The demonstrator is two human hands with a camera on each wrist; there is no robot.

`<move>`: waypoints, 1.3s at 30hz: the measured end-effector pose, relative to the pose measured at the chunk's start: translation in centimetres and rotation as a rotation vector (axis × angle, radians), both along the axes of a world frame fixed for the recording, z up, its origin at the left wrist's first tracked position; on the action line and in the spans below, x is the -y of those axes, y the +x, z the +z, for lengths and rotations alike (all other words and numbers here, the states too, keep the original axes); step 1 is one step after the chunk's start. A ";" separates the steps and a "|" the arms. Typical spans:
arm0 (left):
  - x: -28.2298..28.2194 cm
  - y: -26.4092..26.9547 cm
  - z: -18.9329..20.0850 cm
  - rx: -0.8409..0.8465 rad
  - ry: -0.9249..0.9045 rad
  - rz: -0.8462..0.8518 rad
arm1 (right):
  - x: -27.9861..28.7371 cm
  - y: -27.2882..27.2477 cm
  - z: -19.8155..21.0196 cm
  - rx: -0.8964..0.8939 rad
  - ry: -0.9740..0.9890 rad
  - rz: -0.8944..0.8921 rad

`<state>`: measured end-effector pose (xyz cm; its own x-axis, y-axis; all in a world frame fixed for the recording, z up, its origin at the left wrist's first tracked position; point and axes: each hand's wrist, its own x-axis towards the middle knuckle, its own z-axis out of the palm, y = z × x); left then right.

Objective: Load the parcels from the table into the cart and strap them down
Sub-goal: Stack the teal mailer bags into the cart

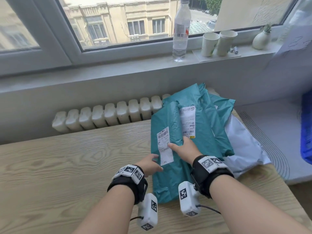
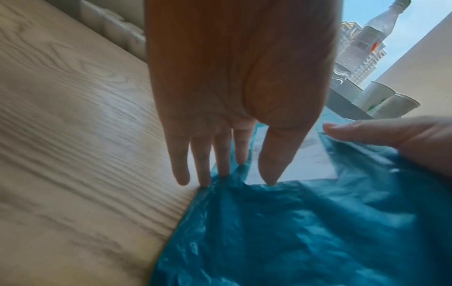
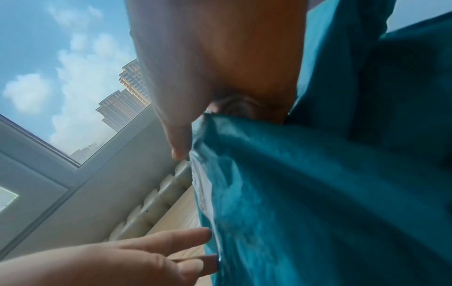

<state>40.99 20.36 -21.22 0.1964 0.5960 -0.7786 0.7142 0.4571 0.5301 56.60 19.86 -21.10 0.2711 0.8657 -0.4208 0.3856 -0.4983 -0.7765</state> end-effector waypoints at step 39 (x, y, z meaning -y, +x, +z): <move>8.9 -25.5 6.7 0.273 0.462 0.740 | 6.1 -21.1 6.7 -0.430 -0.031 0.192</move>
<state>15.52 11.45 -14.48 -0.2175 0.8839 -0.4140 0.1466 0.4490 0.8814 35.54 13.80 -14.40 -0.0968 0.8684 -0.4863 0.1196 -0.4749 -0.8719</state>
